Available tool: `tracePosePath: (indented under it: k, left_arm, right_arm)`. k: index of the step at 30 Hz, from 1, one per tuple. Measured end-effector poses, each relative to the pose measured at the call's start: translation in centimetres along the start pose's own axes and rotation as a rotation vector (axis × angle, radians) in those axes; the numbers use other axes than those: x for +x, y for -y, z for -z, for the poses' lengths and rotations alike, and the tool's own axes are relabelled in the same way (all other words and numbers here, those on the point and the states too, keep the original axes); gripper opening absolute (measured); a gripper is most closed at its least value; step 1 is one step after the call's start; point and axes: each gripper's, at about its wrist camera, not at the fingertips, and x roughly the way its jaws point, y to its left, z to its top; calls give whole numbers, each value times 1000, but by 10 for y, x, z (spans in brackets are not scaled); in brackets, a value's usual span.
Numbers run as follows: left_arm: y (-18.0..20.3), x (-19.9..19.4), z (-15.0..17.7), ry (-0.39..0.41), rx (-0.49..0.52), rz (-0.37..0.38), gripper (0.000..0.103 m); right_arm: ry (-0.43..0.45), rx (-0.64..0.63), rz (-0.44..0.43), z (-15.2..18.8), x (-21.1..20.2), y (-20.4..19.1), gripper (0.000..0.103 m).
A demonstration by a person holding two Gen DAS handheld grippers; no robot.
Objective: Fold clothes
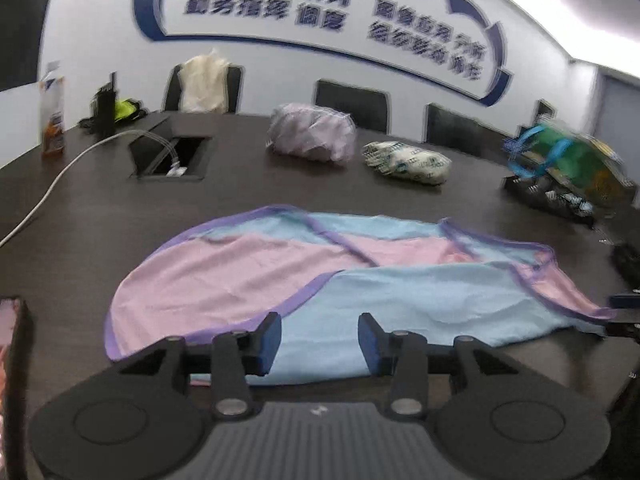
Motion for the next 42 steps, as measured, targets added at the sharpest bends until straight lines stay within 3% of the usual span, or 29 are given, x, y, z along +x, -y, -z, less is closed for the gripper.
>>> tracePosePath:
  k: [1, 3, 6, 11, 13, 18, 20, 22, 23, 24, 25, 26, 28, 29, 30, 33, 37, 42]
  left_arm:
    - [2, 3, 2, -1, 15, -23, 41]
    - [6, 7, 5, -3, 39, -62, 41]
    - [2, 12, 10, -24, 11, -81, 41]
    - [-3, 12, 12, -10, 11, -118, 41]
    - [-1, 11, 14, -6, 27, -128, 41]
    - [4, 11, 17, -3, 73, -153, 41]
    - [2, 10, 15, -10, 65, -149, 41]
    - [-4, 9, 14, -15, 45, -144, 41]
    - [-7, 7, 13, -16, 32, -136, 41]
    - [-12, 6, 12, -15, 17, -124, 41]
    - [-16, 4, 11, -12, 1, -114, 41]
    - [-20, 3, 10, -6, -14, -111, 41]
    - [-27, 4, 7, -4, -31, -118, 41]
    - [-30, 5, 6, -8, -35, -125, 41]
    - [-31, 6, 5, -14, -34, -137, 41]
    - [-29, 7, 7, -20, 9, -175, 41]
    - [-23, 7, 11, -14, 70, -212, 41]
    - [-27, 8, 11, -17, 55, -207, 44]
  right_arm:
    - [-5, 4, 4, 1, 2, 2, 43]
    - [-22, 31, -20, 3, 9, 7, 13]
    - [-32, 35, -35, 1, 16, 10, 6]
    - [19, 5, 20, -20, 23, 17, 4]
    - [2, -20, 60, -28, 30, 19, 4]
    - [-29, -46, 248, -30, 54, 25, 7]
    - [-3, 8, 265, -29, 50, 33, 8]
    - [45, 79, 217, -27, 33, 42, 19]
    - [70, 108, 163, -23, 21, 45, 42]
    - [79, 130, 93, -19, 9, 46, 74]
    - [73, 132, 43, -14, 2, 45, 83]
    - [64, 117, 18, -8, -2, 41, 83]
    - [31, 94, -6, 1, -4, 36, 64]
    - [-9, 87, -19, 4, 1, 35, 32]
    - [-57, 76, -30, 6, 10, 35, 11]
    - [-82, -2, -1, 3, 22, 32, 2]
    - [-11, -32, 96, -20, 34, 43, 2]
    - [-76, -125, 181, -20, 69, 37, 5]
